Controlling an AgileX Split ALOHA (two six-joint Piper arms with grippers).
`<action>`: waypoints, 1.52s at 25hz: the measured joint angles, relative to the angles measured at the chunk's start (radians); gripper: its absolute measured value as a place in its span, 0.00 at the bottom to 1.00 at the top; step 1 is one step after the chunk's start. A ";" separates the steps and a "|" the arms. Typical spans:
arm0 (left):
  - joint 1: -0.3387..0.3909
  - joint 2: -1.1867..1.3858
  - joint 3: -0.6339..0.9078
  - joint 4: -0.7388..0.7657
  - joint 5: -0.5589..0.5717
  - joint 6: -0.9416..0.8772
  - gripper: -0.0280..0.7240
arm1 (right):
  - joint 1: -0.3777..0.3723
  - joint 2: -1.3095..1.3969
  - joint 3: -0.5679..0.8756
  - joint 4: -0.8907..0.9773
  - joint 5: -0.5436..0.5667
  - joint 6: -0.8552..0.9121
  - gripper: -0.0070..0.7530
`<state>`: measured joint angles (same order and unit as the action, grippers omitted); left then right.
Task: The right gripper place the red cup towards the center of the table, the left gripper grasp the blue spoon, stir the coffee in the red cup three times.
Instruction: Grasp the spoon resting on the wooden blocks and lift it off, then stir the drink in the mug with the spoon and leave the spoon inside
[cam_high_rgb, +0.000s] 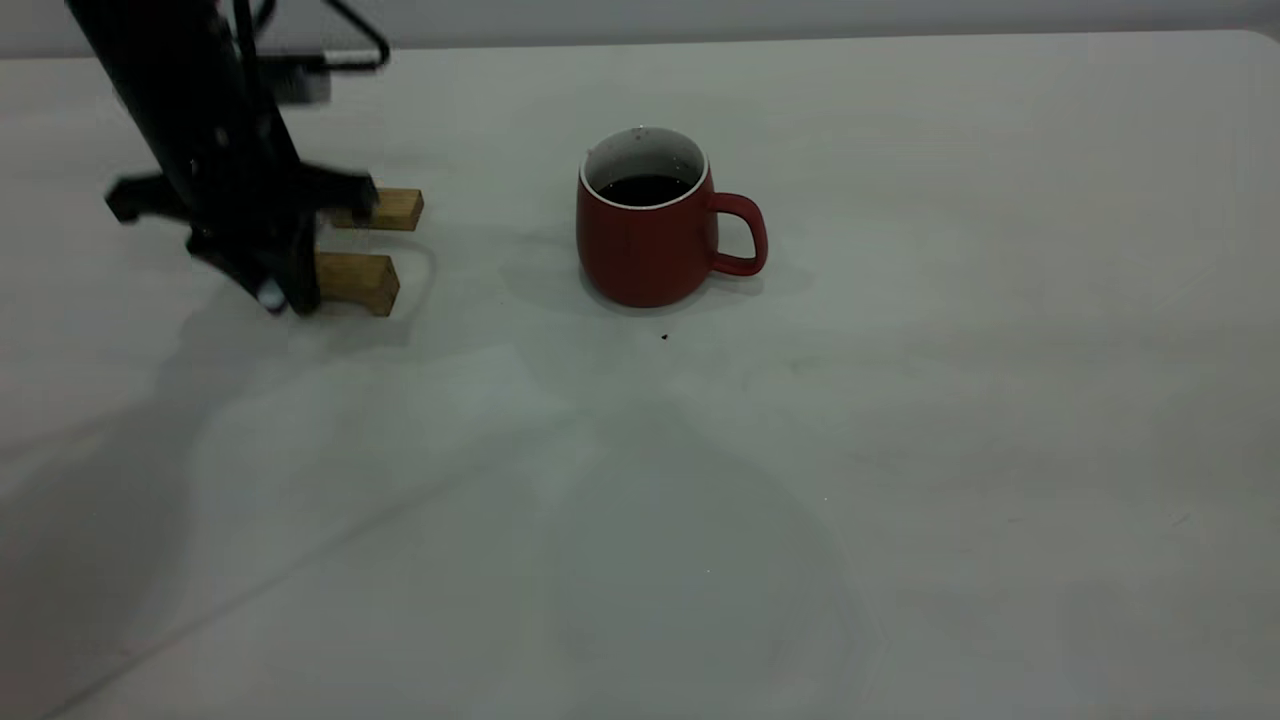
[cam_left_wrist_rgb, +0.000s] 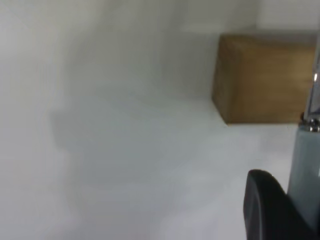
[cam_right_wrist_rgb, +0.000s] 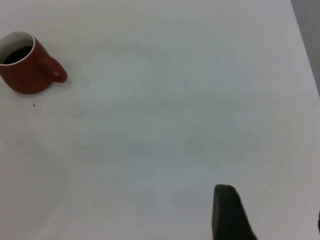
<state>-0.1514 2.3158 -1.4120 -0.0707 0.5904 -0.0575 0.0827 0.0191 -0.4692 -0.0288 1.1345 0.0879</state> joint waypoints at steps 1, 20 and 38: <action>0.000 -0.022 -0.008 -0.016 0.028 -0.013 0.23 | 0.000 0.000 0.000 0.000 0.000 0.000 0.61; -0.068 -0.179 -0.050 -1.166 0.278 -0.149 0.23 | 0.000 0.000 0.000 0.003 0.000 0.000 0.61; -0.139 -0.117 -0.050 -1.505 0.130 -0.752 0.23 | 0.000 0.000 0.000 0.005 -0.001 0.000 0.61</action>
<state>-0.2904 2.1989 -1.4624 -1.5752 0.7205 -0.8098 0.0827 0.0191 -0.4692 -0.0239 1.1336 0.0879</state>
